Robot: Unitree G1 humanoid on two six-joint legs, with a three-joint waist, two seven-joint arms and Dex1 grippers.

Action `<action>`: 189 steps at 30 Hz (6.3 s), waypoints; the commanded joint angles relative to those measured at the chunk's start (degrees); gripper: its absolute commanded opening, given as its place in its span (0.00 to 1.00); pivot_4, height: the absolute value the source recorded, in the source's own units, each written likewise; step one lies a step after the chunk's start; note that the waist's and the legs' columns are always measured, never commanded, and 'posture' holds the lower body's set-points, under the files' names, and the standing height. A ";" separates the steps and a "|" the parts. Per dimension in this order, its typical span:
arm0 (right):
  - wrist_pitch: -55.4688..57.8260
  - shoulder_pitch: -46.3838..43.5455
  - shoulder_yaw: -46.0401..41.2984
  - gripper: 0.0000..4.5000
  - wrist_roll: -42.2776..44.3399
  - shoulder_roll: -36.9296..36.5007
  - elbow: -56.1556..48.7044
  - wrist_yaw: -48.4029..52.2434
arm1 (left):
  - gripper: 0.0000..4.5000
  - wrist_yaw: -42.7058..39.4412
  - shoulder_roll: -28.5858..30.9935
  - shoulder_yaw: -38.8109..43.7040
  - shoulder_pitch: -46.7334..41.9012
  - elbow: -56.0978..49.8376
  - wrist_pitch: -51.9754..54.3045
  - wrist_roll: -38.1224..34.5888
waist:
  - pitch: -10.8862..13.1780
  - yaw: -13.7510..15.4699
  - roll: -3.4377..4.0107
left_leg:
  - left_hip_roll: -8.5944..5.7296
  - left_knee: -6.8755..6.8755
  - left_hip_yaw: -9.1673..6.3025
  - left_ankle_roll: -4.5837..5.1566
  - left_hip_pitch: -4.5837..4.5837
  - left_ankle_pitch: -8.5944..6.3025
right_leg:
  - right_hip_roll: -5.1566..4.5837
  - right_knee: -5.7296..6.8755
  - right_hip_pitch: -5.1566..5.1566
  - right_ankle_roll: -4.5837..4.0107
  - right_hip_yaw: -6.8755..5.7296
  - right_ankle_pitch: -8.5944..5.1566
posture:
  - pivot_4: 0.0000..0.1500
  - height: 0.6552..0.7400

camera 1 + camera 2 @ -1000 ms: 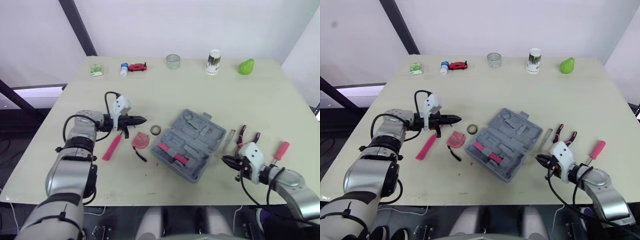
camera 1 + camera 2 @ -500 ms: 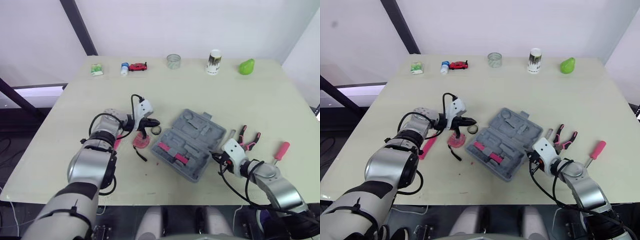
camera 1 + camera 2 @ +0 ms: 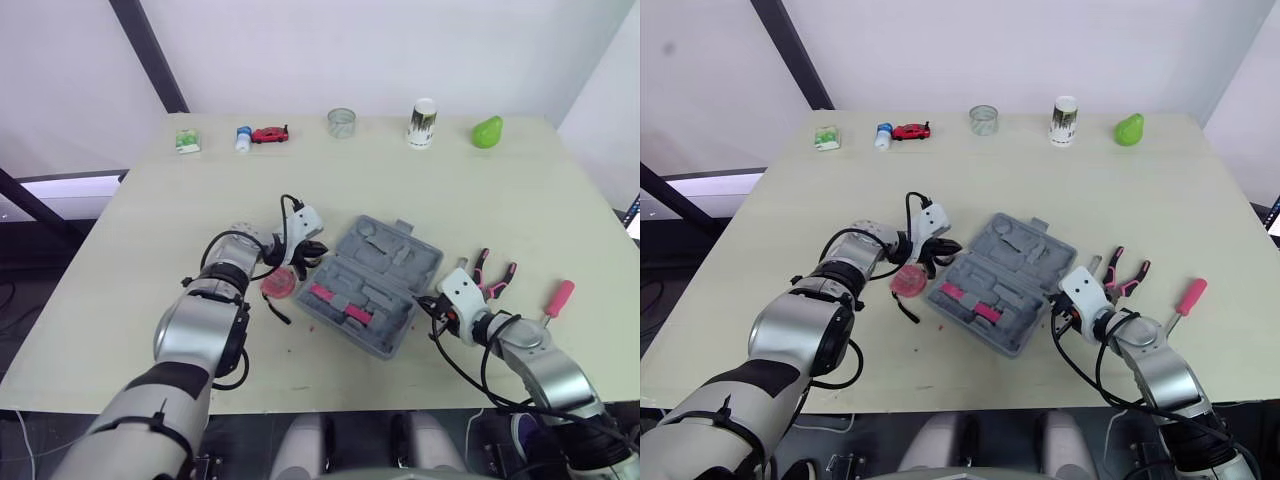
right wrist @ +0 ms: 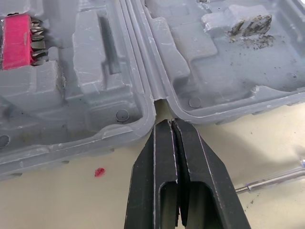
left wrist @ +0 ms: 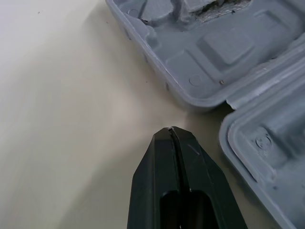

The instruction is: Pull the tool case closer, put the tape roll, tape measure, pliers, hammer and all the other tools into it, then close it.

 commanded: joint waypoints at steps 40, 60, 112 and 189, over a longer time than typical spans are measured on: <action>-5.07 1.30 -1.47 0.01 2.38 -3.94 -0.39 7.81 | 0.00 -22.74 -1.27 -2.44 2.17 -2.41 3.90 1.37 | -0.03 0.02 -0.01 | -0.01 0.00 0.02 -0.01 0.01 0.00 | 0.00 0.00 0.00 0.00 0.02 0.00 | 1.00 1.00; -5.82 4.73 -4.49 0.01 8.20 -8.26 -1.80 16.63 | 0.00 -34.39 3.47 -4.85 23.11 -41.27 27.57 -8.51 | -0.07 0.02 0.00 | 0.14 0.01 0.05 0.00 0.06 0.00 | 0.00 0.03 0.02 0.00 0.08 0.00 | 1.00 1.00; -5.04 8.70 -2.21 0.01 9.35 -8.54 -5.73 17.66 | 0.00 -17.80 17.70 -6.64 49.01 -81.66 48.81 -27.03 | -0.08 0.41 0.03 | 0.29 0.04 0.09 0.01 0.12 -0.01 | -0.02 0.09 0.03 -0.01 0.14 0.00 | 1.00 1.00; -5.60 10.08 -0.64 0.01 8.51 -9.10 -5.53 15.87 | 0.00 -10.42 22.54 -5.52 51.19 -79.63 40.85 -25.63 | -0.08 0.77 0.03 | 0.30 0.02 0.07 0.01 0.17 -0.01 | 0.00 0.10 0.05 -0.01 0.12 0.00 | 1.00 1.00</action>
